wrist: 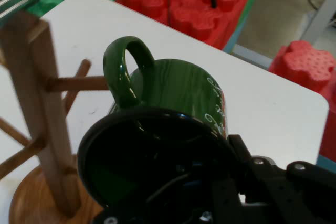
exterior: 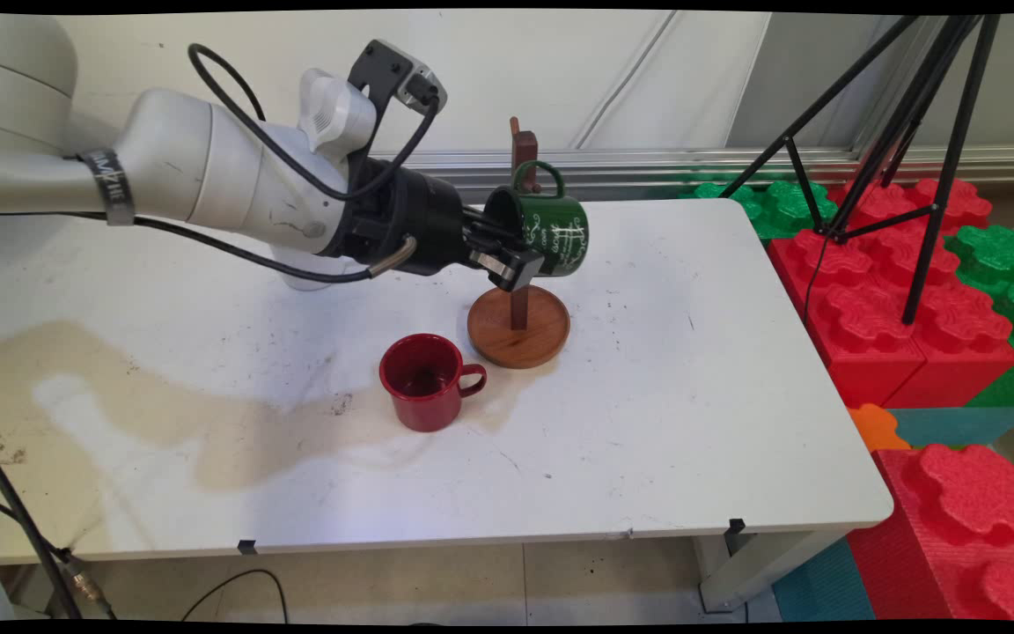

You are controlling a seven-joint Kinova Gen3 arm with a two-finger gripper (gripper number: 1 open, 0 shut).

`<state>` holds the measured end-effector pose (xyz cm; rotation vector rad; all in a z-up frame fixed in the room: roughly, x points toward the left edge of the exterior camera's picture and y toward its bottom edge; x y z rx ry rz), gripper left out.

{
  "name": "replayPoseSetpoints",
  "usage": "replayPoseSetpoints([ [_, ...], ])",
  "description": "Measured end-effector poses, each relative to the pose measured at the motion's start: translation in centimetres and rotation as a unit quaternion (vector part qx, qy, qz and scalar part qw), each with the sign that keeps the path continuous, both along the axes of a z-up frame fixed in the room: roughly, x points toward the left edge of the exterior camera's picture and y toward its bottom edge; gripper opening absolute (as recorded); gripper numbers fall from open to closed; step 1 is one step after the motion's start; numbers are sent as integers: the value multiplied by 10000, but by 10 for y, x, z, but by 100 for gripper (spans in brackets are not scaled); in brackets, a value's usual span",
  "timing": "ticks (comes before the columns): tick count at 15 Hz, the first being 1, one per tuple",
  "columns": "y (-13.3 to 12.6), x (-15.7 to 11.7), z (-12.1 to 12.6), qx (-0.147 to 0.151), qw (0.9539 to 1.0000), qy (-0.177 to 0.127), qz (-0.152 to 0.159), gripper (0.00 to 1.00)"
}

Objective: Place the picked object on the table

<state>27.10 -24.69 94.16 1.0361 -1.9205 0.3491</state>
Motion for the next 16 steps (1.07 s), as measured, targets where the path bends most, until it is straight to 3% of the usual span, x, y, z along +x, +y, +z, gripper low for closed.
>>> replayPoseSetpoints([
  [11,22,-1,5,-239,9953,-280,-899,0],
  [16,35,27,7,-333,9892,-742,-1219,0],
])
